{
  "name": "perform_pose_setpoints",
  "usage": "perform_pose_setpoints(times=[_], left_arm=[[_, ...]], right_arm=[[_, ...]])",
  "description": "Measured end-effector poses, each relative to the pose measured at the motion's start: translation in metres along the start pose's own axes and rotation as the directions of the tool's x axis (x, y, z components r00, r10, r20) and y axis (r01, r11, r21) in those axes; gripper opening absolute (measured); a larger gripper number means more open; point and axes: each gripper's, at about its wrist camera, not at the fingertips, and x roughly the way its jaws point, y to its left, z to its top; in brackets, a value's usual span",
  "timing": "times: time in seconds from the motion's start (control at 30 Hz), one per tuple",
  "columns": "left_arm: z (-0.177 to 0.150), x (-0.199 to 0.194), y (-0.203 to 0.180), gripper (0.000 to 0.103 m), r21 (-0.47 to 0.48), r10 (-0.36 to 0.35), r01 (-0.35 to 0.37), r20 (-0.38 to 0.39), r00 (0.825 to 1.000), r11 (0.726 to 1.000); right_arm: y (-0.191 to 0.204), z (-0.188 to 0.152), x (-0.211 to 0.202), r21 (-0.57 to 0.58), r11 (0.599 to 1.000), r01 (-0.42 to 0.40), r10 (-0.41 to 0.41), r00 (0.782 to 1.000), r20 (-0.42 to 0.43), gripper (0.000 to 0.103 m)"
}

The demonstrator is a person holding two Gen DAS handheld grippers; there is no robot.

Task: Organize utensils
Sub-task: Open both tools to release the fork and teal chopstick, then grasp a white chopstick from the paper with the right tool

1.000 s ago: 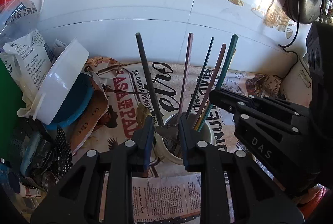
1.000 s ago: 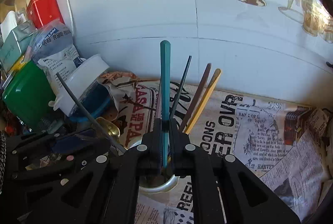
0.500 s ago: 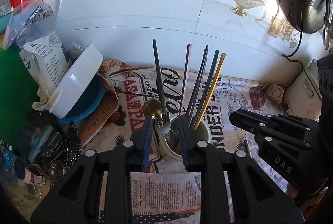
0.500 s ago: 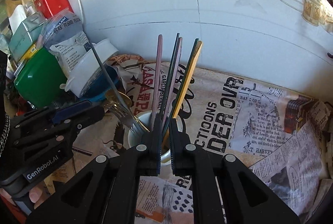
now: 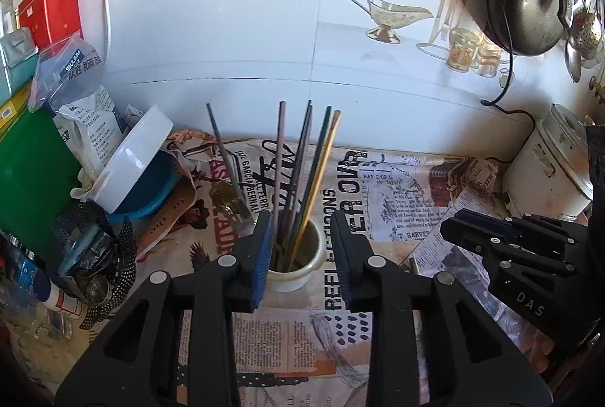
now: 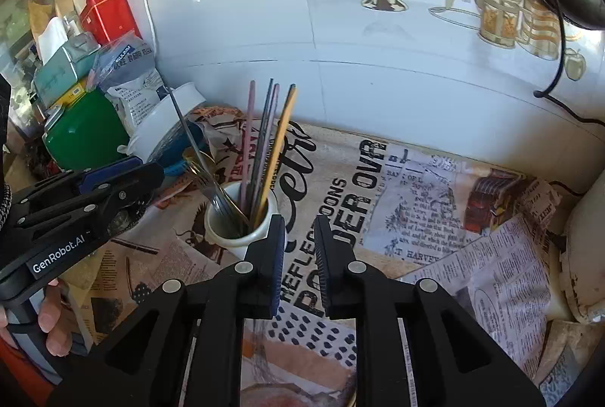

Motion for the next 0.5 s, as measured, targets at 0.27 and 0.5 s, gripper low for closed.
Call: perform_pose_setpoints(times=[0.27,0.5], left_arm=[[-0.02,0.012,-0.051,0.038,0.024,-0.017,0.017,-0.031,0.999,1.0],[-0.05,0.041,-0.079,0.039,0.02,-0.024,0.026,-0.116,0.993,0.999]], right_arm=[[-0.045,-0.029,-0.009,0.025,0.999,0.04,-0.039,0.998,-0.052,0.017],[-0.076,-0.063,0.007,0.053,0.997,0.06,-0.051,0.988,-0.148,0.017]])
